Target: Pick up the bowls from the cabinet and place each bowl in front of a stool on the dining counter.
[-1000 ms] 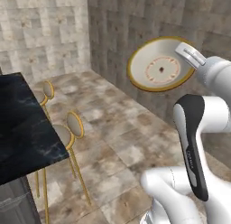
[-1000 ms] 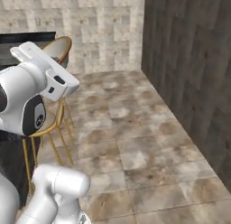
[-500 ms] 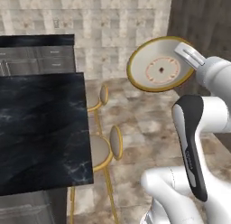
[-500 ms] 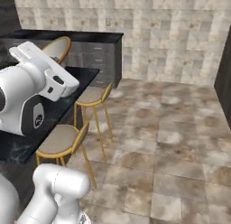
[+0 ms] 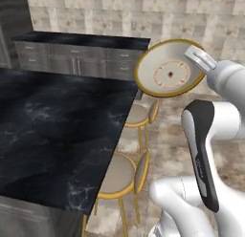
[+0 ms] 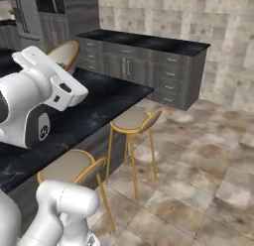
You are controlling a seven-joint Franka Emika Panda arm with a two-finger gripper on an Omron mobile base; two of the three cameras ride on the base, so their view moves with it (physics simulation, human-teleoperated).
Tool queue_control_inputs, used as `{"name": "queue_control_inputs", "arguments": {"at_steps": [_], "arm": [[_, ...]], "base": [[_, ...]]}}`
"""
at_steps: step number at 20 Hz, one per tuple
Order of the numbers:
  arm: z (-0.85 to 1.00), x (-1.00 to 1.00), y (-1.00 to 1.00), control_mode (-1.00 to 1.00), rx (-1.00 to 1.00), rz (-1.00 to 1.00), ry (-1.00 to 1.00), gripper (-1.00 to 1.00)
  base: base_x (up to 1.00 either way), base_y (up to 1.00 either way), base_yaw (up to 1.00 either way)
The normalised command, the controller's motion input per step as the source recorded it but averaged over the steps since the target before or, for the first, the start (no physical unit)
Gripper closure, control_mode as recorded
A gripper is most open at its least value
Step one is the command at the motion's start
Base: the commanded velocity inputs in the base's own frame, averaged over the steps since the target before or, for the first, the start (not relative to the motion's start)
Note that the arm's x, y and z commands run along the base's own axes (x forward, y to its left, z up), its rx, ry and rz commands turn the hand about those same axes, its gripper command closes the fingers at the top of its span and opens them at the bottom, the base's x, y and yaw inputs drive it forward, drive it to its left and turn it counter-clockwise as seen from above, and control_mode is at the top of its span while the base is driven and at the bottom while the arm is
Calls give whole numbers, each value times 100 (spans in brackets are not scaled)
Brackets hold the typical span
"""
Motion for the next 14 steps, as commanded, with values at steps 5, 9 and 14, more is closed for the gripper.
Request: {"name": "queue_control_inputs", "arguments": {"at_steps": [5, 9, 14], "arm": [[0, 0, 0, 100, 0, 0, 0, 100], [0, 0, 0, 100, 0, 0, 0, 100], [0, 0, 0, 100, 0, 0, 0, 100]], "base": [[100, -38, 64], [100, -45, 64], [100, -61, 60]]}}
